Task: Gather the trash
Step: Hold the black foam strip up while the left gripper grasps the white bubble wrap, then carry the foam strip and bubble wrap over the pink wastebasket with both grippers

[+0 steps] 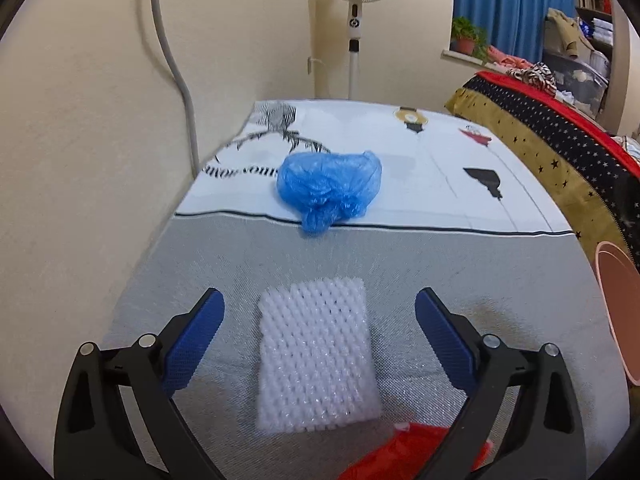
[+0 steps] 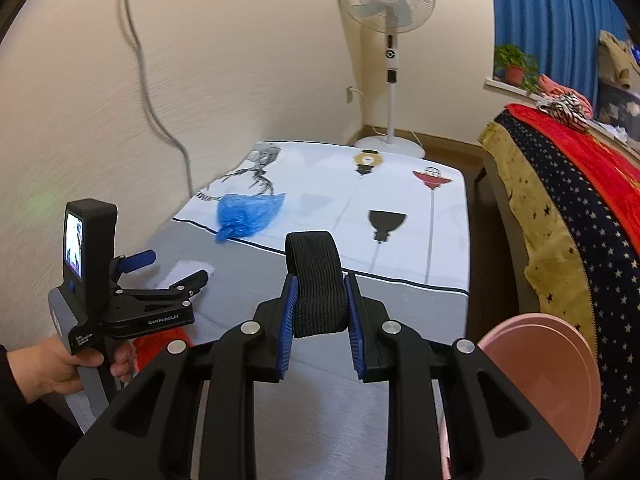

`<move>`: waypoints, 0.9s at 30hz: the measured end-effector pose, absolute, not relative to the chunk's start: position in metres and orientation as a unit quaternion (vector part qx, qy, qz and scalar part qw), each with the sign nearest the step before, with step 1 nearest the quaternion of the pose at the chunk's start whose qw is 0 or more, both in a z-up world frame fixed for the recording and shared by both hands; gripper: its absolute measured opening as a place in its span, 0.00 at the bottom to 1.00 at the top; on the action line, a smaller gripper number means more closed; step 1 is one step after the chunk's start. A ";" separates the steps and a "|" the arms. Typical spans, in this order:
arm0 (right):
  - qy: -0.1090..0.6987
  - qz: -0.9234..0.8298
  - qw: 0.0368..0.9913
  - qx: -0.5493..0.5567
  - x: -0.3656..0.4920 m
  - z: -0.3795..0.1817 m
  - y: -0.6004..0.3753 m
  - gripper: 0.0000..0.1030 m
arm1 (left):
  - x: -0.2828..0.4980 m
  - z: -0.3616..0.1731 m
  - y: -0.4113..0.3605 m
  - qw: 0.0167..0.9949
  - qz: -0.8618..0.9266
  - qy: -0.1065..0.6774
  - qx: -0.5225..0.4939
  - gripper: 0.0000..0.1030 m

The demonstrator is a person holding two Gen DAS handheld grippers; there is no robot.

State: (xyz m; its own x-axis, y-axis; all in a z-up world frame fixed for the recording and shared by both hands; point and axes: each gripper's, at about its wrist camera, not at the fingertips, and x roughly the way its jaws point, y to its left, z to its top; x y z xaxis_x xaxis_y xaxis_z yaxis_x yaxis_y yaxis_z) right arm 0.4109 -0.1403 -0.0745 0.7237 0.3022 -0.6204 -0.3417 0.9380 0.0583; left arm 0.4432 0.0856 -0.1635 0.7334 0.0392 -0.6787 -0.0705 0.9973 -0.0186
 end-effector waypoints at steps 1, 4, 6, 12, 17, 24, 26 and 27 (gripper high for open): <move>0.329 0.172 0.928 -0.030 0.411 -0.075 -0.143 0.24 | 0.445 -0.164 0.086 0.929 0.028 0.368 -0.023 0.88; 0.333 0.165 0.928 -0.029 0.412 -0.077 -0.149 0.24 | 0.450 -0.170 0.090 0.921 0.016 0.387 -0.035 0.66; 0.335 0.162 0.928 -0.030 0.412 -0.079 -0.150 0.24 | 0.453 -0.173 0.091 0.918 0.009 0.394 -0.043 0.47; 0.336 0.164 0.927 -0.034 0.413 -0.080 -0.149 0.24 | 0.451 -0.172 0.092 0.923 -0.004 0.382 -0.049 0.14; 0.333 0.167 0.928 -0.034 0.411 -0.079 -0.149 0.24 | 0.449 -0.162 0.094 0.929 0.001 0.368 -0.042 0.13; 0.327 0.168 0.930 -0.030 0.408 -0.073 -0.151 0.24 | 0.444 -0.135 0.099 0.937 0.013 0.343 -0.056 0.13; 0.323 0.167 0.931 -0.028 0.407 -0.069 -0.152 0.24 | 0.440 -0.123 0.096 0.940 0.013 0.337 -0.053 0.13; 0.321 0.165 0.932 -0.027 0.406 -0.066 -0.153 0.24 | 0.438 -0.117 0.093 0.941 0.013 0.335 -0.046 0.13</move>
